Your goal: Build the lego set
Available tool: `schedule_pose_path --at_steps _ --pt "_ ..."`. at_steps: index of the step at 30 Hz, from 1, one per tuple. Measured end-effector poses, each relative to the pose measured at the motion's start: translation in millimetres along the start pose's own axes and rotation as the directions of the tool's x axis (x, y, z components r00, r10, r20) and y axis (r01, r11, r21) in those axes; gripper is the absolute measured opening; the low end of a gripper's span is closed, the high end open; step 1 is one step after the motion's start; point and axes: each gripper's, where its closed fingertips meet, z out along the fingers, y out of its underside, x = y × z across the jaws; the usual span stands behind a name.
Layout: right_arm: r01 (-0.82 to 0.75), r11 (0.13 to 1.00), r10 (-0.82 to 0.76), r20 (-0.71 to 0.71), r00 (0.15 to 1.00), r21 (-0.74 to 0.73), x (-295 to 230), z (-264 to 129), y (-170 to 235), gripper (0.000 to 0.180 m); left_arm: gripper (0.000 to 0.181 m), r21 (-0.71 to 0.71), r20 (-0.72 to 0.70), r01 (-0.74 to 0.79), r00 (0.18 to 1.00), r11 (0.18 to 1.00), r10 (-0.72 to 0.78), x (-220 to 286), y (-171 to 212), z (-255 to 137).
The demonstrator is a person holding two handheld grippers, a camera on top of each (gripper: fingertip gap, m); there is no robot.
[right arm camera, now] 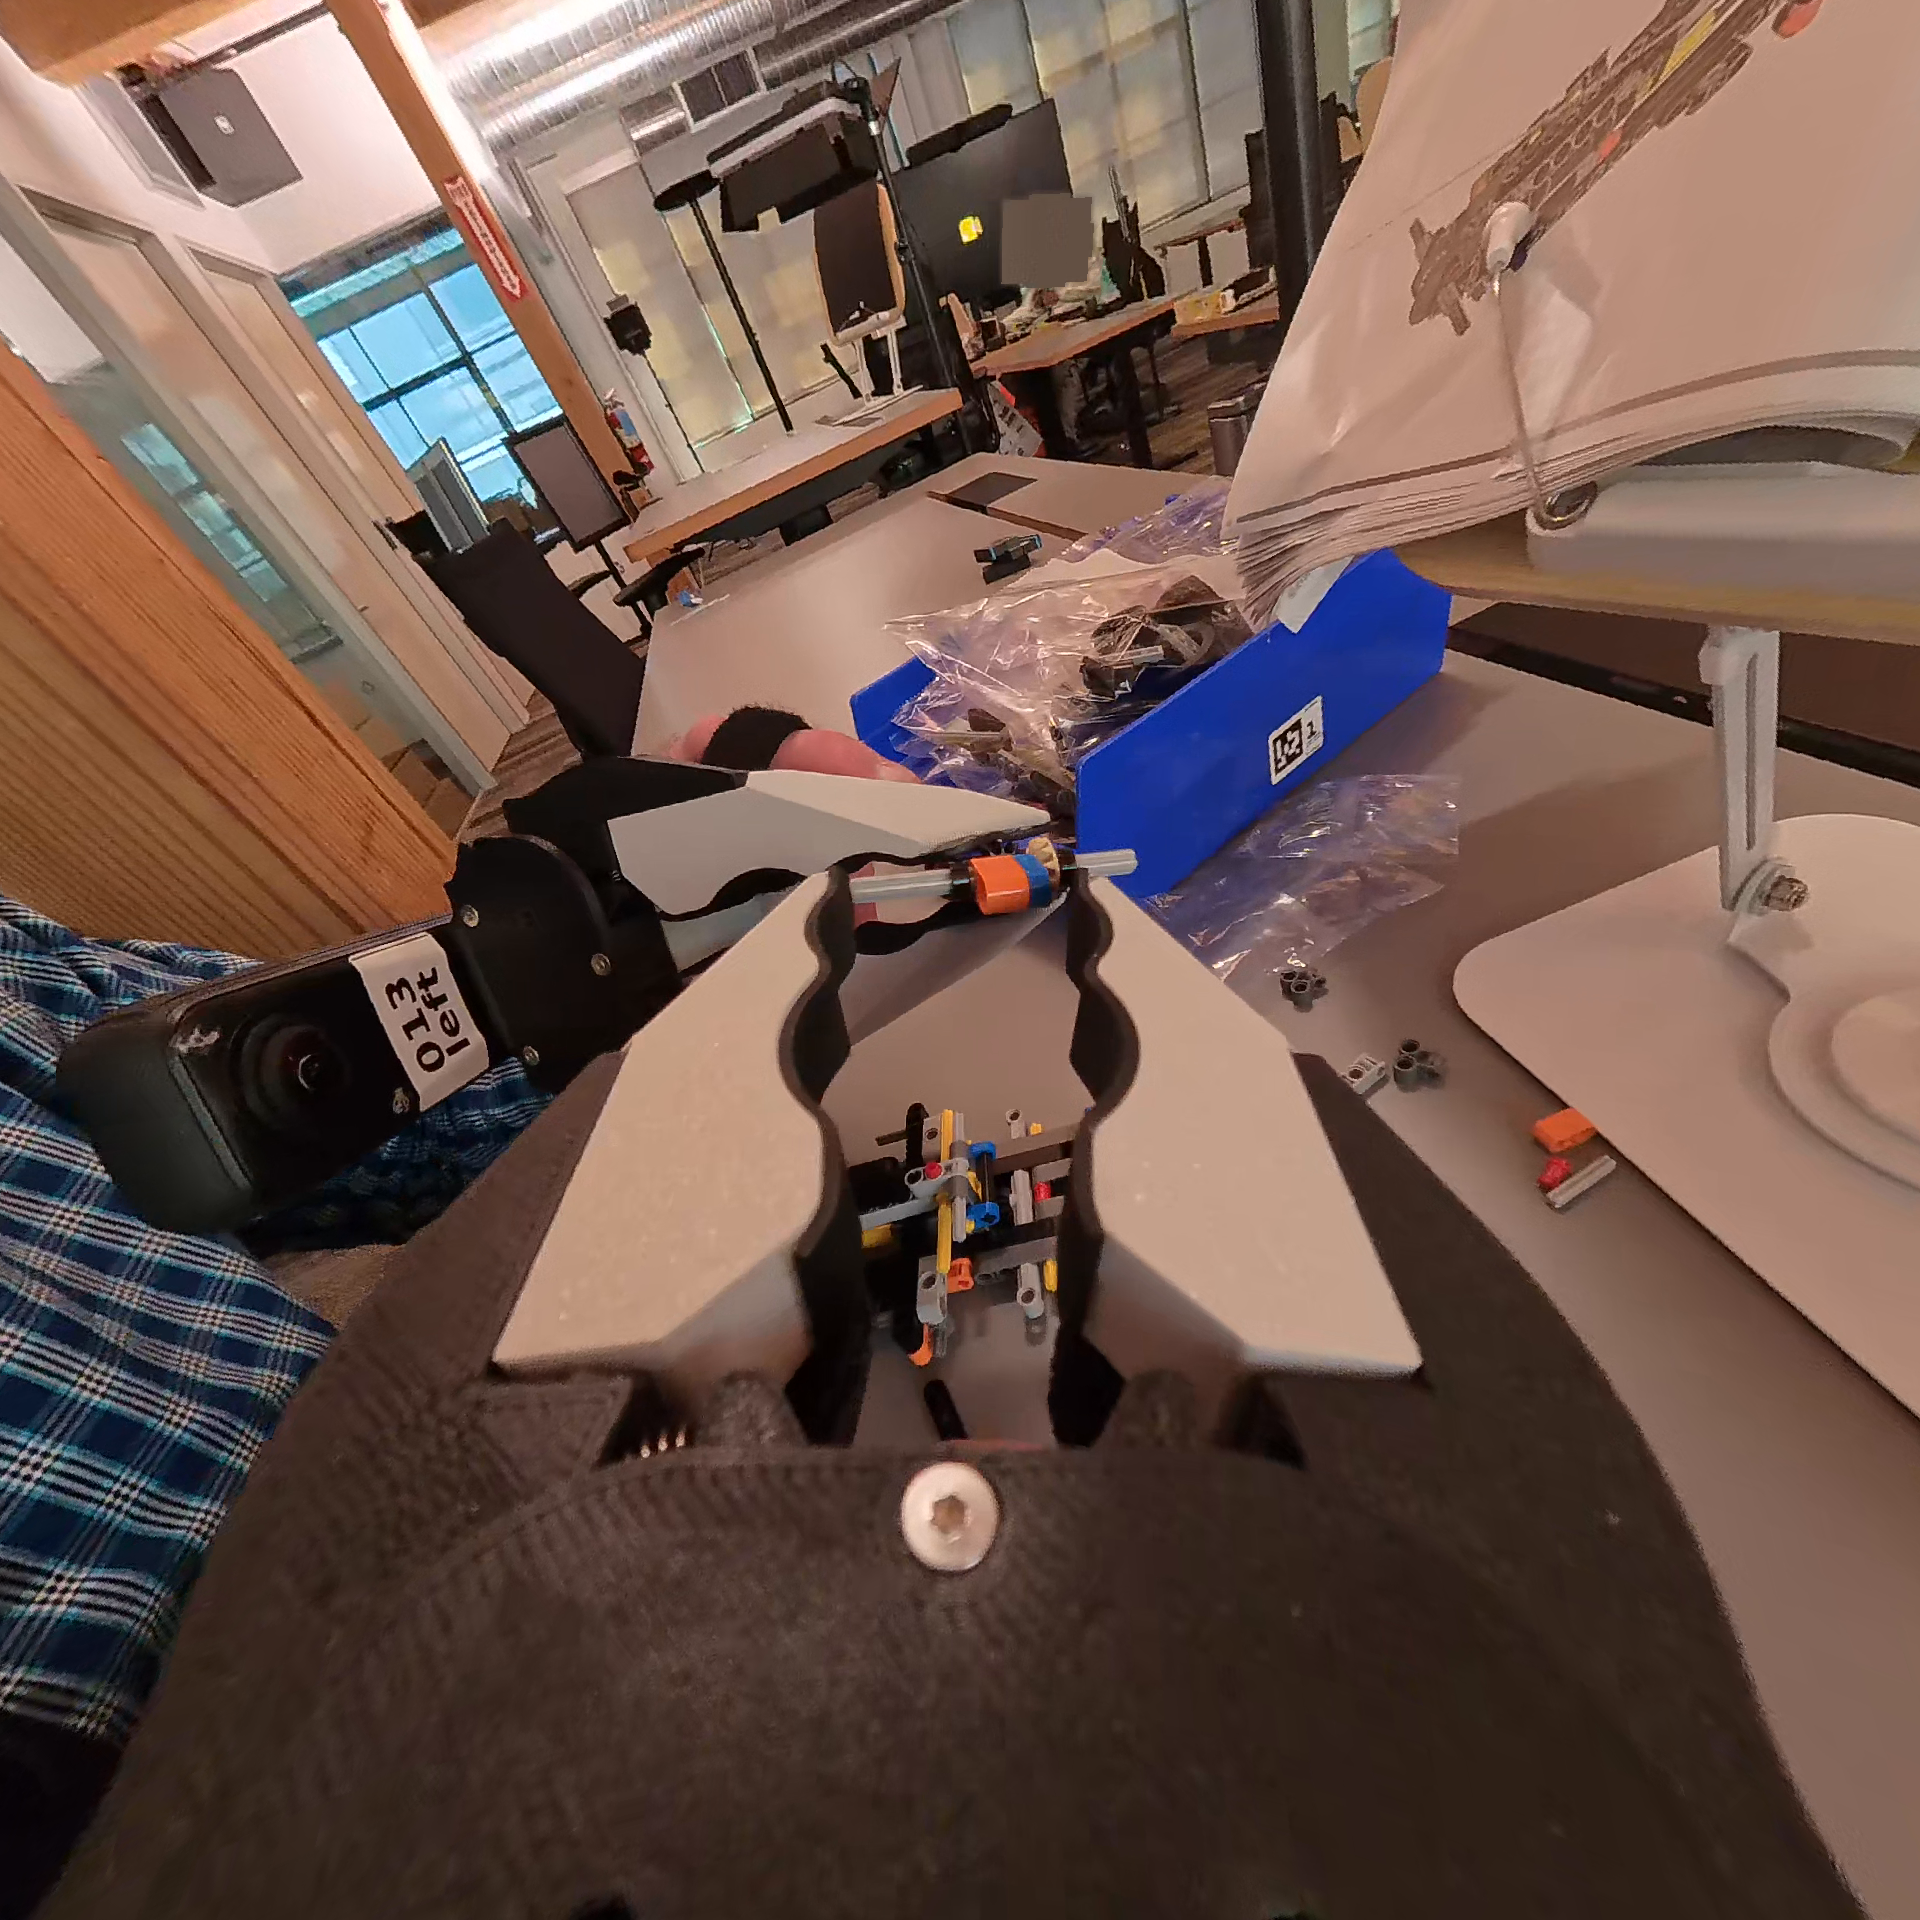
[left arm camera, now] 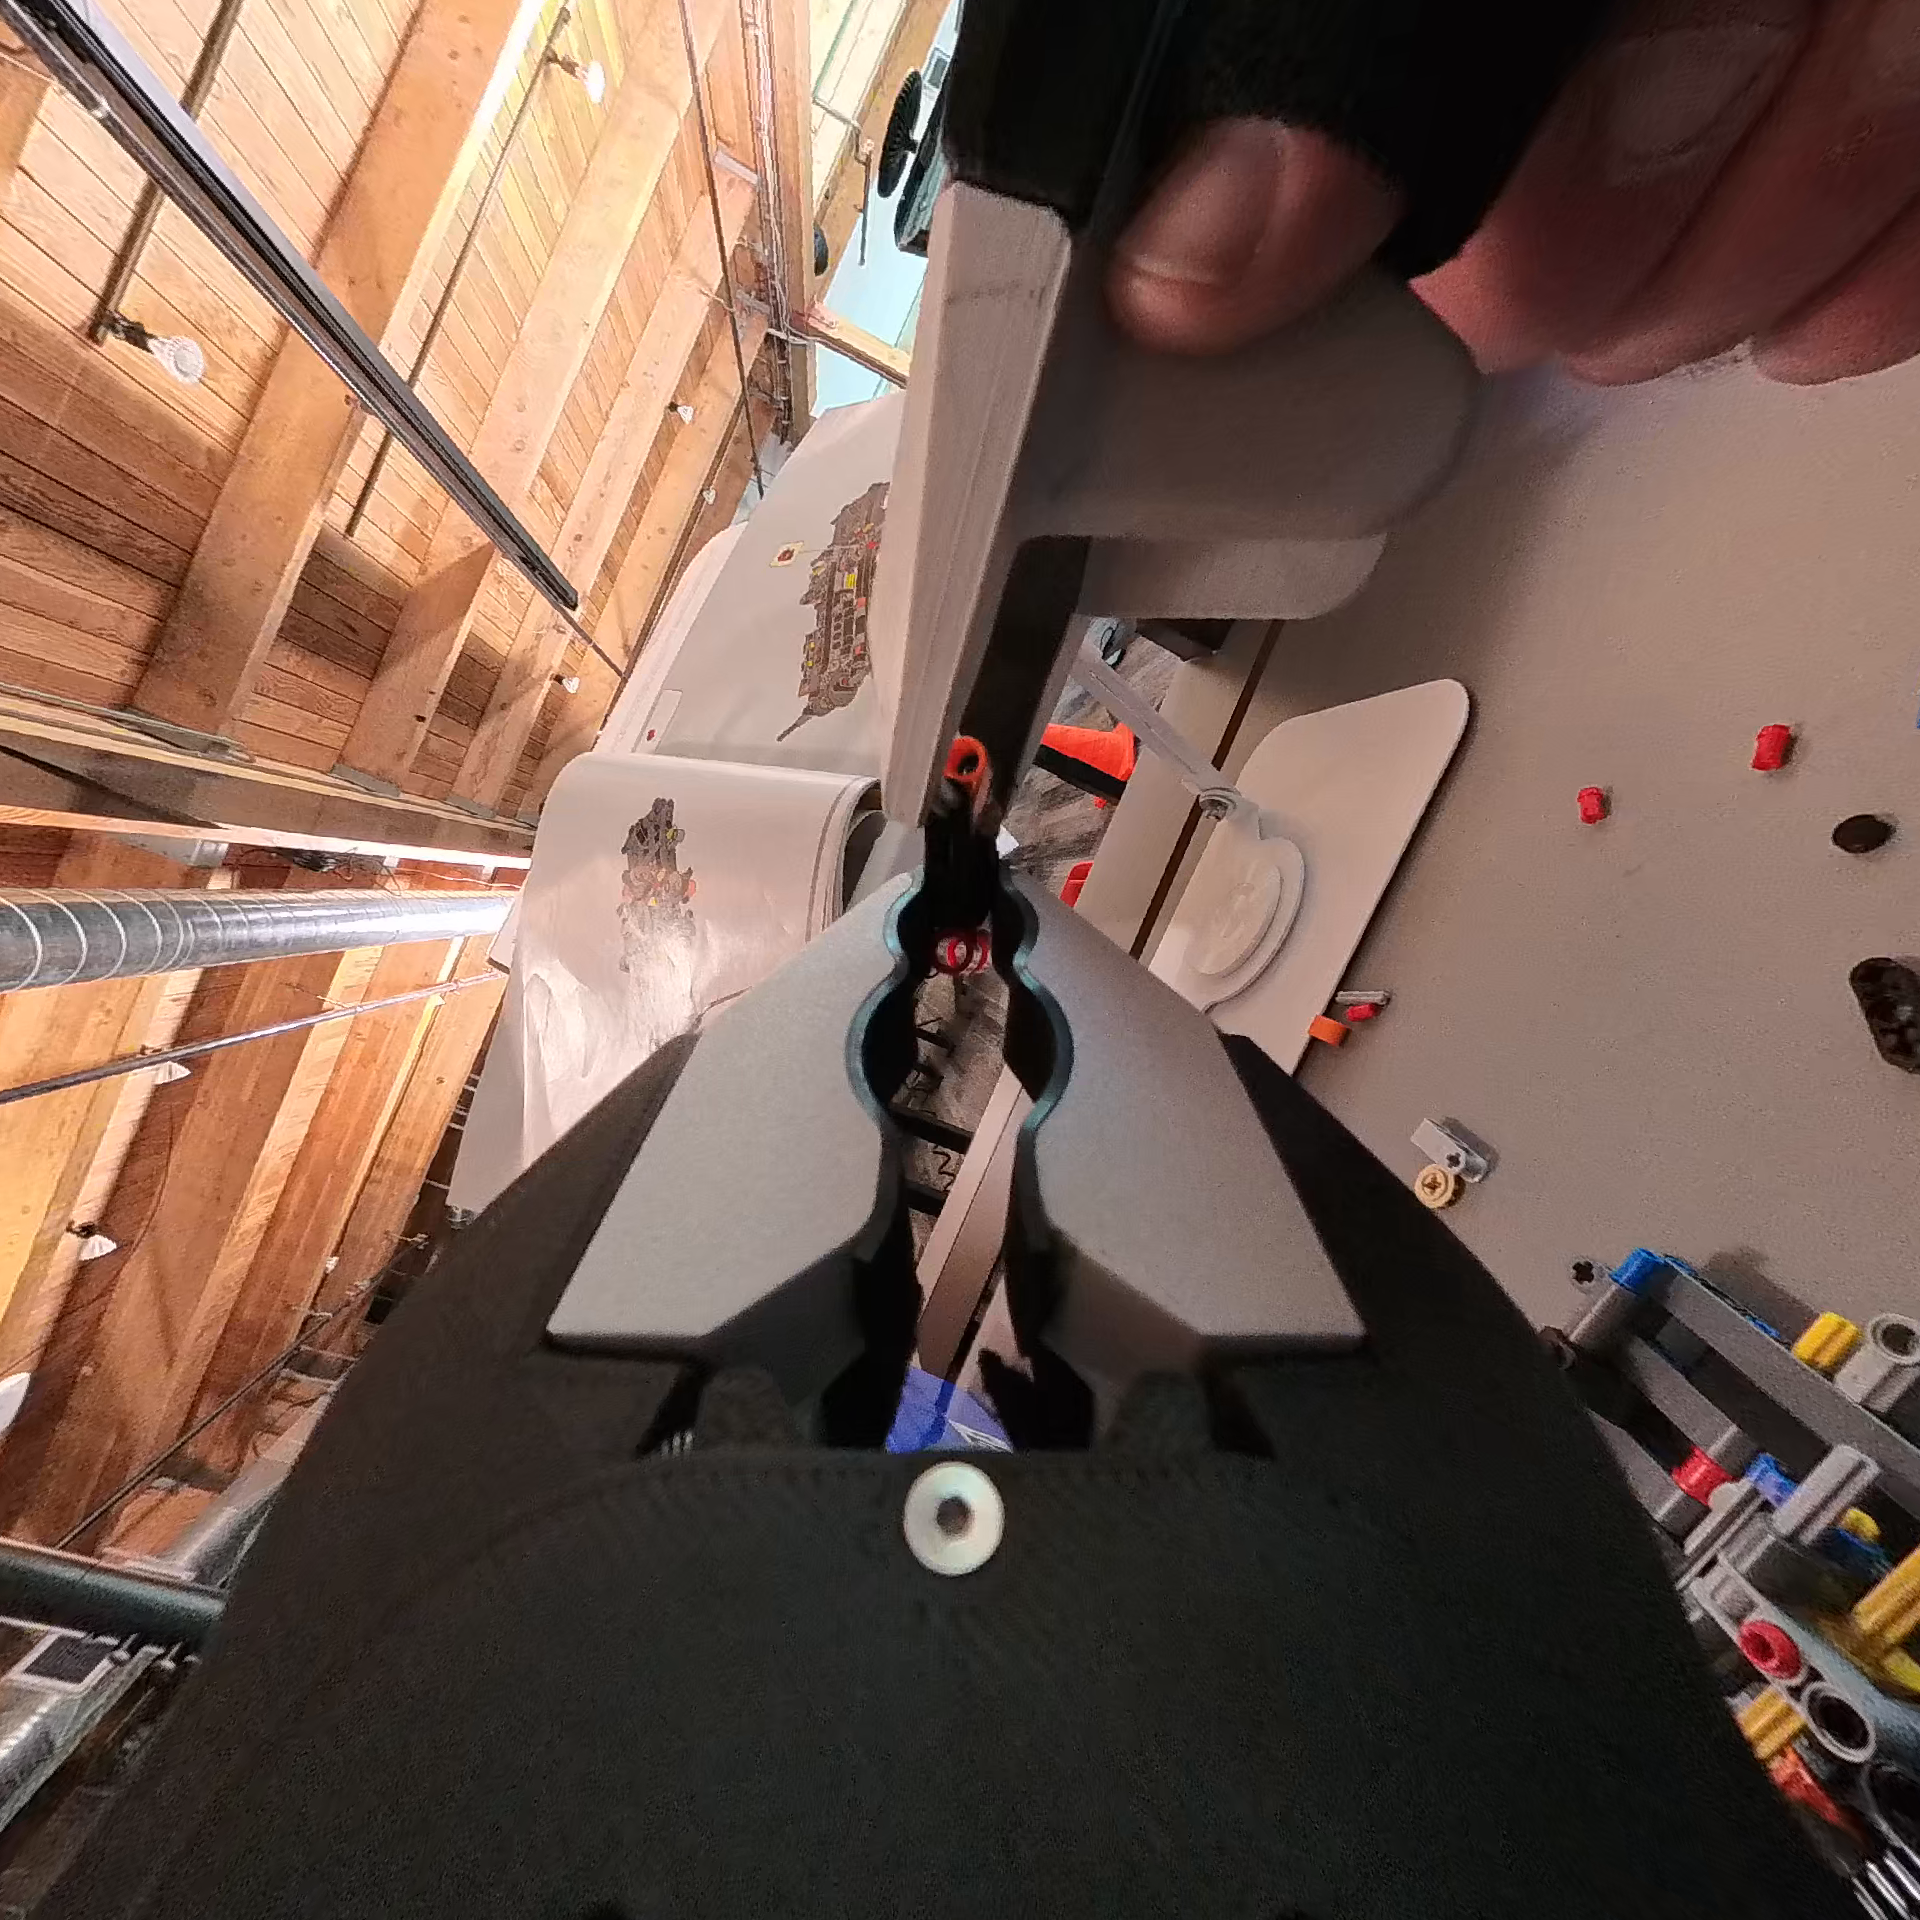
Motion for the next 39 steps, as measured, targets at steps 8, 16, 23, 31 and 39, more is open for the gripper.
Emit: schedule_pose_path --at_steps 8,16,23,31,39 --pt "-0.013 1.000 0.014 0.045 0.999 -0.003 -1.5 -2.1 0.0 0.035 0.007 -0.003 0.018 -0.030 0.999 1.000 0.030 -1.6 -1.7 -0.6" --pt "0.016 1.000 -0.015 0.083 0.996 -0.015 -4.1 -5.1 -0.6 0.035 0.006 0.008 0.019 -0.042 0.999 0.999 0.042 -1.5 -5.5 -3.1" --pt "0.038 0.999 -0.036 0.076 0.996 -0.033 -3.9 -5.3 1.5 0.035 0.006 0.008 0.019 -0.050 0.999 0.999 0.049 -0.7 -4.8 -3.4" --pt "0.118 0.993 -0.117 0.049 0.992 -0.030 -4.5 -6.7 -1.9 0.036 0.006 0.029 0.015 -0.062 0.998 0.998 0.062 -1.4 -5.1 -3.6" --pt "0.206 0.978 -0.204 0.030 0.978 -0.044 -6.4 -7.0 -1.1 0.036 0.006 0.038 0.004 -0.072 0.997 0.997 0.072 -1.0 -4.6 -4.7"
